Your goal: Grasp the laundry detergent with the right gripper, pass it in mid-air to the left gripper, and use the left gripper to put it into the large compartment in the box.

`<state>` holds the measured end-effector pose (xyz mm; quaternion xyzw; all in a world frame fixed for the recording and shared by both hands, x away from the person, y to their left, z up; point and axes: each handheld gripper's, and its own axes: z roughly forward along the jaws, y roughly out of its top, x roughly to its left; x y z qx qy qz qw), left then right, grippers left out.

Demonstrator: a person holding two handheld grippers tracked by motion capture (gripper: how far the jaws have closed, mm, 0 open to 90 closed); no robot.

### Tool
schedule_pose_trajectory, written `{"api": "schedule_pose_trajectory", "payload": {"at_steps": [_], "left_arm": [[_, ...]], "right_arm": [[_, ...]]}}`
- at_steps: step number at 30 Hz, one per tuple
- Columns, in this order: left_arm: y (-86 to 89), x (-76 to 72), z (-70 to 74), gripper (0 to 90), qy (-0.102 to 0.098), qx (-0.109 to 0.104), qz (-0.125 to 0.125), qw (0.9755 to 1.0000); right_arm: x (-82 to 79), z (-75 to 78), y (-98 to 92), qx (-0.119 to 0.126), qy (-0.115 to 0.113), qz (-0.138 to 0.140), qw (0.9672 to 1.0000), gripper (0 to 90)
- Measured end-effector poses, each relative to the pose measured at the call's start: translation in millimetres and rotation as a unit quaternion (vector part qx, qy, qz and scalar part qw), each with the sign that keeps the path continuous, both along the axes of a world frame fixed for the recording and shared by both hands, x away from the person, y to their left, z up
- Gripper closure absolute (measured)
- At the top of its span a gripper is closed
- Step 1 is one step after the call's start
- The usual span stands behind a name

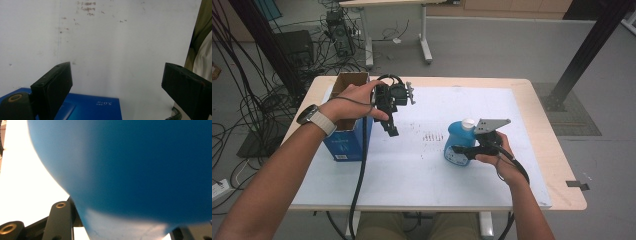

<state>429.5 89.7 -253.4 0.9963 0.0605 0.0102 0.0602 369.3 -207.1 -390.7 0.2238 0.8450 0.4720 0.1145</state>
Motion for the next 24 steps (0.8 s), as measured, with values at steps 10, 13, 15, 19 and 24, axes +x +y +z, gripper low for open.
{"api": "schedule_pose_trajectory", "payload": {"at_steps": [10,13,15,19,24], "left_arm": [[-0.8,0.0,-0.3,10.1,-0.001,-0.001,0.0,1.0],[-1.1,0.0,-0.9,10.0,-0.001,-0.001,0.0,1.0],[-1.0,0.2,-0.7,10.0,-0.001,-0.001,0.0,1.0],[-0.9,-0.1,-0.5,10.1,-0.002,-0.002,0.0,1.0],[-0.6,-0.6,-0.7,10.1,-0.002,-0.002,0.002,1.0]], "right_arm": [[-0.8,-0.3,0.4,0.0,-0.002,-0.004,1.0,43.4],[-1.0,-0.3,0.6,0.0,-0.001,-0.006,1.0,43.3],[-1.1,-0.4,0.7,0.001,0.0,-0.007,1.0,43.3],[-1.0,-0.2,0.9,-0.001,-0.001,-0.006,1.0,43.4],[-1.0,-0.2,0.9,-0.001,-0.001,-0.006,1.0,43.5]]}}
